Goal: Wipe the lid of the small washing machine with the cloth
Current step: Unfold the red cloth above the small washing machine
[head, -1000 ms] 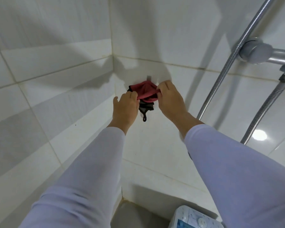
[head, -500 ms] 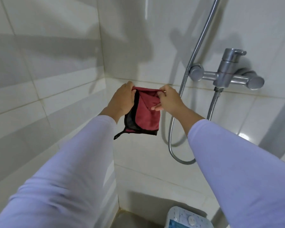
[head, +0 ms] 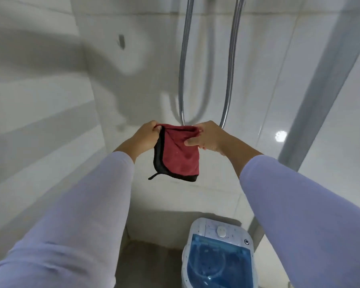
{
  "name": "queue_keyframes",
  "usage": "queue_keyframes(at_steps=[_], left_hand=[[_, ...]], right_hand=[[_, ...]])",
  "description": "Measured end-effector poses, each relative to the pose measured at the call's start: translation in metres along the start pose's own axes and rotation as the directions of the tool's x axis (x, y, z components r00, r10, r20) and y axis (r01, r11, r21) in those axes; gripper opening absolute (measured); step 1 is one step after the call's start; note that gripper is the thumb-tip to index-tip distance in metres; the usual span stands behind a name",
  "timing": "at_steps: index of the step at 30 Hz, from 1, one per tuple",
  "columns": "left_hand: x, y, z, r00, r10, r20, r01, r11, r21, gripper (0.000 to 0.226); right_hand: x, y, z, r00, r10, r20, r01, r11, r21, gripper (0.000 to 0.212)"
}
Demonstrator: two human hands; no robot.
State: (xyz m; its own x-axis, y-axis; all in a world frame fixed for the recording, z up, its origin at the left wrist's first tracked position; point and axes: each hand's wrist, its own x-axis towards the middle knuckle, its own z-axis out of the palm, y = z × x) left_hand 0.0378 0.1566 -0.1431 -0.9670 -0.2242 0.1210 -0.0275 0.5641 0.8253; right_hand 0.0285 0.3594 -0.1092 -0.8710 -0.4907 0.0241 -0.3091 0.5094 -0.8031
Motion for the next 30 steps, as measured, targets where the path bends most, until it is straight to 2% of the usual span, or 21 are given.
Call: queue_keyframes(at_steps=[3,5,9,12,14,16,21,24,26,28,30], left_hand=[[-0.016,-0.043,0.054,0.992,-0.086,0.094,0.102,0.978,-0.184,0.024],[-0.026,-0.067,0.087,0.986,-0.108,0.131,0.138,0.959,-0.248,0.024],[-0.046,-0.104,0.143,0.981,-0.116,0.155,0.17,0.898,-0.406,0.026],[-0.066,-0.133,0.174,0.956,-0.123,0.265,0.252,0.807,-0.534,0.048],[-0.085,-0.147,0.186,0.926,-0.07,0.37,0.271,0.808,-0.524,0.05],[-0.104,-0.155,0.194,0.906,-0.019,0.423,0.227,0.865,-0.447,0.03],[-0.134,-0.137,0.197,0.949,-0.011,0.316,0.164,0.872,-0.46,0.068],[-0.151,-0.115,0.192,0.982,0.089,0.167,-0.006,0.897,-0.443,0.051],[-0.165,-0.102,0.19,0.987,0.136,0.082,-0.086,0.891,-0.446,0.048],[-0.179,-0.087,0.188,0.981,0.194,0.023,-0.165,0.888,-0.429,0.042],[-0.191,-0.073,0.188,0.968,0.252,0.008,-0.227,0.883,-0.411,0.025]], right_hand=[[-0.014,0.062,0.03,1.0,0.022,0.005,-0.023,0.998,0.059,0.029],[-0.019,0.101,0.048,0.999,0.045,0.007,-0.045,0.991,0.125,0.031],[-0.024,0.171,0.08,0.994,0.101,0.032,-0.105,0.908,0.406,0.029],[-0.034,0.212,0.101,0.996,0.088,0.011,-0.08,0.841,0.535,0.031],[-0.046,0.228,0.109,0.997,0.079,-0.017,-0.055,0.822,0.567,0.027],[-0.061,0.236,0.112,0.997,0.071,-0.028,-0.041,0.813,0.581,0.028],[-0.106,0.233,0.101,0.998,0.026,0.057,-0.055,0.804,0.592,0.046],[-0.138,0.223,0.087,0.981,-0.094,0.171,-0.017,0.833,0.553,0.059],[-0.16,0.215,0.077,0.976,-0.125,0.178,0.018,0.862,0.506,0.066],[-0.181,0.208,0.066,0.984,-0.127,0.128,0.058,0.896,0.441,0.059],[-0.199,0.204,0.054,0.994,-0.107,-0.001,0.1,0.925,0.366,0.045]])
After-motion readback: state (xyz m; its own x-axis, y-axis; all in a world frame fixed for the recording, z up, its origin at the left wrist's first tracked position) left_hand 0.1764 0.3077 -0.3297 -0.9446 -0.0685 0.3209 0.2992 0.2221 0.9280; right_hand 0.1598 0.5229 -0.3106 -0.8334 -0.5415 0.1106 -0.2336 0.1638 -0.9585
